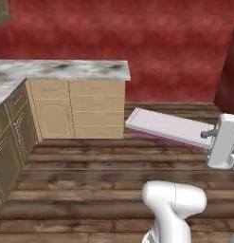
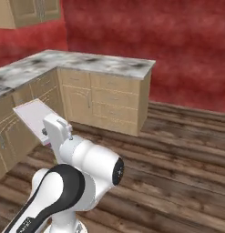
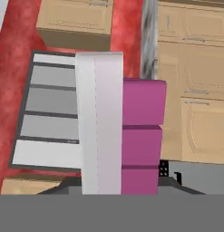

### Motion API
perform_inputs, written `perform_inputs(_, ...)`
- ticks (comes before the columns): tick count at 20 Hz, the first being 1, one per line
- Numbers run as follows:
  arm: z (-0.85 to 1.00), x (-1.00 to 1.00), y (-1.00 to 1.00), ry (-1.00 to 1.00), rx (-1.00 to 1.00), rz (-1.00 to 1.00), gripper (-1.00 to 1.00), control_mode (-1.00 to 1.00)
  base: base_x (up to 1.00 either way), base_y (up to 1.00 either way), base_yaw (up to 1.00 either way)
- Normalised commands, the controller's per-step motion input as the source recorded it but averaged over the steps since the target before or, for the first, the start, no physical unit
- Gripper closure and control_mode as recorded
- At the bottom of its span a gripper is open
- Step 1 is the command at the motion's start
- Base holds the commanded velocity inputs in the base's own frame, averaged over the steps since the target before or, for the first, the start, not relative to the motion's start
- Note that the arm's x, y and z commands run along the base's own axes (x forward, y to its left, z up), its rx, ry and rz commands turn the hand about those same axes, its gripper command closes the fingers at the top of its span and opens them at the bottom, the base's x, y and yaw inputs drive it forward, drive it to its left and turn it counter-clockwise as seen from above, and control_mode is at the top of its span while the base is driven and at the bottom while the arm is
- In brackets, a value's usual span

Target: The ice cube tray has been filled with water. Take the tray and place it in the freezer to make ice. Close the freezer door after placing the tray.

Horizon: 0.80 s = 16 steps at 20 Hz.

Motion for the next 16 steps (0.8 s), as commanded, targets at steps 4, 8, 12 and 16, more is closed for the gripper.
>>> perform_inputs(4,0.0,0.0,0.0,0.0,0.0,0.0,1.0,1.0,0.0,0.0,-0.61)
perform_inputs(8,0.0,0.0,0.0,0.0,0.0,0.0,1.0,1.0,0.0,0.0,-0.61)
perform_inputs(12,0.0,0.0,0.0,0.0,0.0,0.0,1.0,1.0,0.0,0.0,-0.6)
perform_inputs(16,0.0,0.0,0.0,0.0,0.0,0.0,1.0,1.0,0.0,0.0,-0.6)
